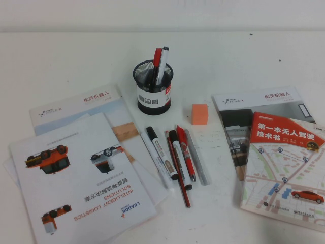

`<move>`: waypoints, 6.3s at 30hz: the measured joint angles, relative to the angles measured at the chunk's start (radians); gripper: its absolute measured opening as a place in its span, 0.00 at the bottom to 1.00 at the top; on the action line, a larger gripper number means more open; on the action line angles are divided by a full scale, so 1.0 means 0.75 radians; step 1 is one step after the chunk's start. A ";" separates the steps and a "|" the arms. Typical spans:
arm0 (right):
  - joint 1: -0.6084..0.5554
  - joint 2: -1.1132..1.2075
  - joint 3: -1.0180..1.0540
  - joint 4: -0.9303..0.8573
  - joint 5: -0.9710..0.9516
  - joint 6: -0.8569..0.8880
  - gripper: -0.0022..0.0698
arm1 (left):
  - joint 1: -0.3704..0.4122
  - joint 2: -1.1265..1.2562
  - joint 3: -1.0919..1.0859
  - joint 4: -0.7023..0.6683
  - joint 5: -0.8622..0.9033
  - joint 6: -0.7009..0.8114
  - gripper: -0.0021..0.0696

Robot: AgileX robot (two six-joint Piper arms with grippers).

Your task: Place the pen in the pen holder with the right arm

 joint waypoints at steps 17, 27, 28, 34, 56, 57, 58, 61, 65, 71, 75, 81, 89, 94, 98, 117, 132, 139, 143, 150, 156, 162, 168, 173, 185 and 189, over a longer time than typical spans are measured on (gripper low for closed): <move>0.000 0.000 0.000 0.317 -0.263 0.000 0.00 | 0.000 0.000 0.000 0.000 0.000 0.000 0.03; 0.000 0.231 -0.240 0.127 0.051 -0.213 0.00 | 0.000 0.000 0.000 0.000 0.000 0.000 0.03; 0.000 0.298 -0.320 0.064 0.103 -0.233 0.00 | 0.000 0.000 0.000 0.000 0.000 0.000 0.03; 0.000 0.725 -0.683 -0.251 0.375 -0.264 0.00 | 0.000 0.000 0.000 0.000 0.000 0.000 0.03; 0.432 2.210 -1.724 -0.738 1.012 -0.071 0.09 | 0.000 0.000 0.000 0.000 0.000 0.000 0.03; 0.473 2.273 -1.792 -0.775 1.042 -0.055 0.15 | 0.000 0.000 0.000 0.000 0.000 0.000 0.03; 0.500 2.321 -1.837 -0.800 1.068 -0.042 0.20 | 0.000 0.000 0.000 0.000 0.000 0.000 0.03; 0.588 2.435 -1.997 -0.874 1.102 0.000 0.39 | 0.000 0.000 0.000 0.000 0.000 0.000 0.03; 0.674 2.559 -2.172 -0.920 1.127 0.028 0.53 | 0.000 0.000 0.000 0.000 0.000 0.000 0.03; 0.729 2.758 -2.402 -0.926 1.177 0.041 0.54 | 0.000 0.000 0.000 0.000 0.000 0.000 0.03; 0.739 2.852 -2.478 -0.933 1.182 0.041 0.54 | 0.000 0.000 0.000 0.000 0.000 0.000 0.03; 0.742 2.923 -2.512 -0.986 1.187 0.043 0.54 | 0.000 0.000 0.000 0.000 0.000 0.000 0.03; 0.734 2.957 -2.515 -1.019 1.187 0.061 0.54 | 0.000 0.000 0.000 0.000 0.000 0.000 0.03; 0.734 2.970 -2.527 -1.007 1.187 0.063 0.47 | 0.000 0.000 0.000 0.000 0.000 0.000 0.03; 0.734 2.980 -2.535 -0.982 1.192 0.063 0.39 | 0.000 0.000 0.000 0.000 0.000 0.000 0.03; 0.713 2.988 -2.540 -0.985 1.189 0.065 0.32 | 0.000 0.000 0.000 0.000 0.000 0.000 0.03; 0.706 3.007 -2.540 -1.019 1.130 0.068 0.26 | 0.000 0.000 0.000 0.000 0.000 0.000 0.03; 0.706 2.927 -2.525 -0.953 0.945 0.068 0.11 | 0.000 0.000 0.000 0.000 0.000 0.000 0.03; 0.706 2.809 -2.525 -0.947 0.866 0.068 0.11 | 0.000 0.000 0.000 0.000 0.000 0.000 0.03; 0.720 2.549 -2.298 -0.836 0.368 -0.011 0.11 | 0.000 0.000 0.000 0.000 0.000 0.000 0.03; 0.737 2.362 -1.754 -1.019 -0.701 0.058 0.11 | 0.000 0.000 0.000 0.000 0.000 0.000 0.03; 0.690 2.491 -1.633 -1.458 -1.475 0.577 0.11 | 0.000 0.000 0.000 0.000 0.000 0.000 0.03; 0.690 2.704 -1.802 -1.433 -1.481 0.511 0.11 | 0.000 0.000 0.000 0.000 0.000 0.000 0.03; 0.682 2.845 -1.998 -1.401 -1.403 0.434 0.11 | 0.000 0.000 0.000 0.000 0.000 0.000 0.03; 0.679 2.958 -2.116 -1.399 -1.284 0.393 0.54 | 0.000 0.000 0.000 0.000 0.000 0.000 0.03; 0.674 2.952 -2.116 -1.399 -1.230 0.393 0.61 | 0.000 0.000 0.000 0.000 0.000 0.000 0.03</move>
